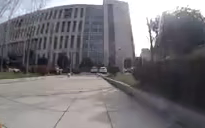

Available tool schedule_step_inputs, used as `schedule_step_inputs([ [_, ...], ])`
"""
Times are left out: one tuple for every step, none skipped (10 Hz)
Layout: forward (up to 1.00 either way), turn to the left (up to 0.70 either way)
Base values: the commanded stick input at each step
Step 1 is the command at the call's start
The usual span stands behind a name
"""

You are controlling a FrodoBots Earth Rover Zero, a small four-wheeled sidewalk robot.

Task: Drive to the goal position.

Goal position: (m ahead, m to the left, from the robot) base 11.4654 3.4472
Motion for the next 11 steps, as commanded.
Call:
schedule_step_inputs([
  [1.0,0.0],
  [1.0,0.0],
  [1.0,0.0],
  [1.0,0.0],
  [1.0,0.0],
  [1.0,0.0],
  [1.0,0.0],
  [1.0,0.11],
  [1.0,0.25],
  [1.0,0.39],
  [1.0,0.34],
])
